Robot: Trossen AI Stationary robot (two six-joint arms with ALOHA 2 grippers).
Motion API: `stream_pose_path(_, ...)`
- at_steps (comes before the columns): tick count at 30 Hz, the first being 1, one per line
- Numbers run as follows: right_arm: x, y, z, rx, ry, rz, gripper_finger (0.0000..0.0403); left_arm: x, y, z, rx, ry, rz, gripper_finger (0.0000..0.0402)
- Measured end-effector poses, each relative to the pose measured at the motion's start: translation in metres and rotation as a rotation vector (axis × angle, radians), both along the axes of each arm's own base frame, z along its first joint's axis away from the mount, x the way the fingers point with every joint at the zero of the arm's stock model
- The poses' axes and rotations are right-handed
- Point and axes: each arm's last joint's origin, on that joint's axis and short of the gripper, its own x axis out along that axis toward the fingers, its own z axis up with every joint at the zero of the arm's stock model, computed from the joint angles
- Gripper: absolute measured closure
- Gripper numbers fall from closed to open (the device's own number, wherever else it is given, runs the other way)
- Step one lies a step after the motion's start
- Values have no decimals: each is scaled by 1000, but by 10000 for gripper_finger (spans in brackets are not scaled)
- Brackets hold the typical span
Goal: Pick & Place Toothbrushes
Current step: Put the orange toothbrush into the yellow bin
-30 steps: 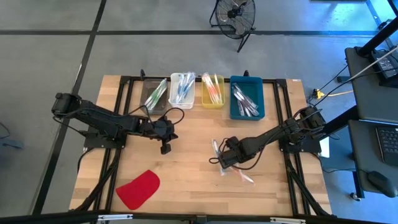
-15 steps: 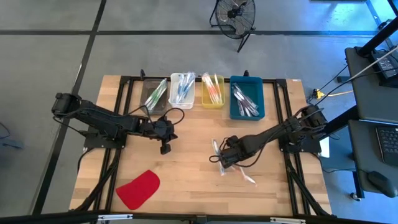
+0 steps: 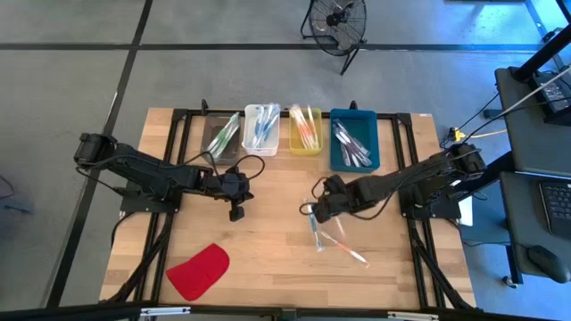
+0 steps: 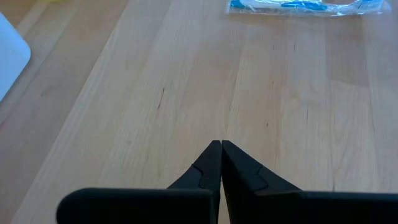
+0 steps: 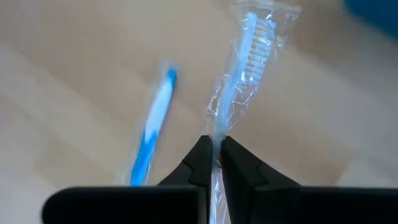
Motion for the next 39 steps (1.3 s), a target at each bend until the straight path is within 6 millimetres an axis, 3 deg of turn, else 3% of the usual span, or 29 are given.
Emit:
stream_pose_path(20, 42, -96, 25, -341, -289, 115, 374, 0, 0, 0, -26, -4, 24, 398)
stream_pose_path(32, 46, -154, 38, -481, -381, 52, 376, 0, -1, 0, -44, -3, 7, 398)
stream_pose_path(39, 45, -178, 45, -555, -428, 22, 379, 0, -1, 0, -51, -3, 14, 398)
